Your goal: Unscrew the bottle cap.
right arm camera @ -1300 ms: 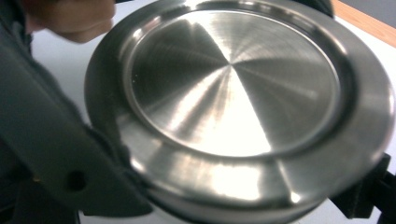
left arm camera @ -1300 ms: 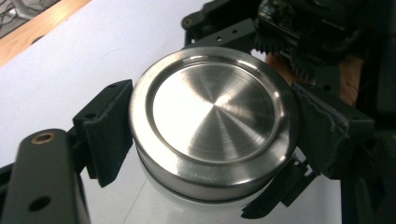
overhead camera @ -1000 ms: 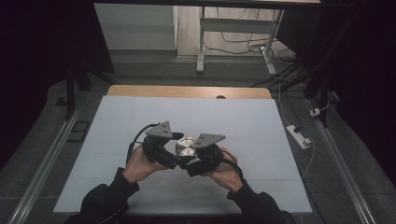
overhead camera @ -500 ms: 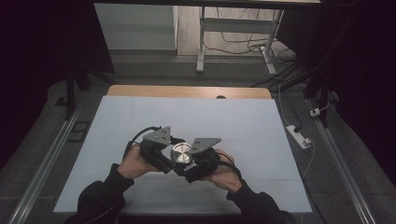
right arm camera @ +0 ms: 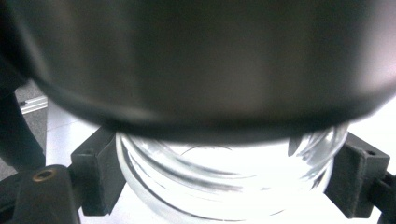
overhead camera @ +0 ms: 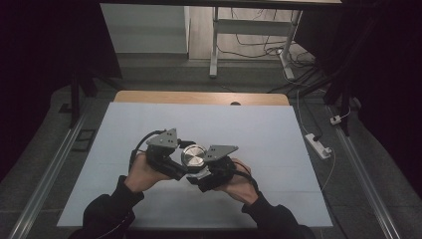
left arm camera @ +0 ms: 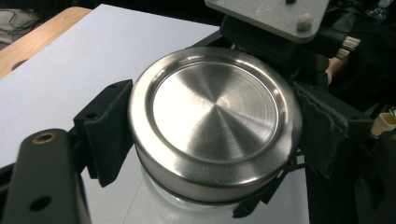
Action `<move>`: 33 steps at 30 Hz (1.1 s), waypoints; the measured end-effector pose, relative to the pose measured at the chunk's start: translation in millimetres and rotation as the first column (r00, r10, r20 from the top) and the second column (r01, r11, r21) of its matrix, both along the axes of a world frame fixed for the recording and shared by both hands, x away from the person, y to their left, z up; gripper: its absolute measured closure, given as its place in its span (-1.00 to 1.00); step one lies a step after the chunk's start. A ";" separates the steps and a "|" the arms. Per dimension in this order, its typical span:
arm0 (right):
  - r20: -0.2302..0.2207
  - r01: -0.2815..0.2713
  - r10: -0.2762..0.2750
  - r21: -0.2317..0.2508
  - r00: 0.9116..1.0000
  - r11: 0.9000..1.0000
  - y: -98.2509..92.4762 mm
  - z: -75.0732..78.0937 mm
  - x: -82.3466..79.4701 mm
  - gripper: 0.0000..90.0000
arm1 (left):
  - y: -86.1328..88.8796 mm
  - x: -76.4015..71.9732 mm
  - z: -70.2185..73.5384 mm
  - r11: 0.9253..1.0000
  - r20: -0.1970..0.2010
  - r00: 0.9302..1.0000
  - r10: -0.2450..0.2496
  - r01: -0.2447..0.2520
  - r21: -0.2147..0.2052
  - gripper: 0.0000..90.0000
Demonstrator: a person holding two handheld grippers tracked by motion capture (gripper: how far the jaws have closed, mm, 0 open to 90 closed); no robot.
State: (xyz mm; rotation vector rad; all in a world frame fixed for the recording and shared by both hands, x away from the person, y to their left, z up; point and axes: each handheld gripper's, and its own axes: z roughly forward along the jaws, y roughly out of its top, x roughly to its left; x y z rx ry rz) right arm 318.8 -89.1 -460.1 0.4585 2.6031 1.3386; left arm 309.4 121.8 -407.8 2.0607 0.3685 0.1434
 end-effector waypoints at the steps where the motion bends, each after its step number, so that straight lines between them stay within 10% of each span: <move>1: 0.000 0.003 -0.003 0.001 1.000 1.000 -0.5 0.2 0.3 -0.67 | 1.0 -0.4 0.3 1.000 0.000 1.000 0.000 0.000 0.000 -0.56; 33: 0.019 0.144 -0.145 0.019 0.989 0.989 -31.5 4.3 24.1 -0.67 | 4.2 -25.9 -8.1 1.000 0.000 1.000 -0.022 0.022 -0.012 -0.56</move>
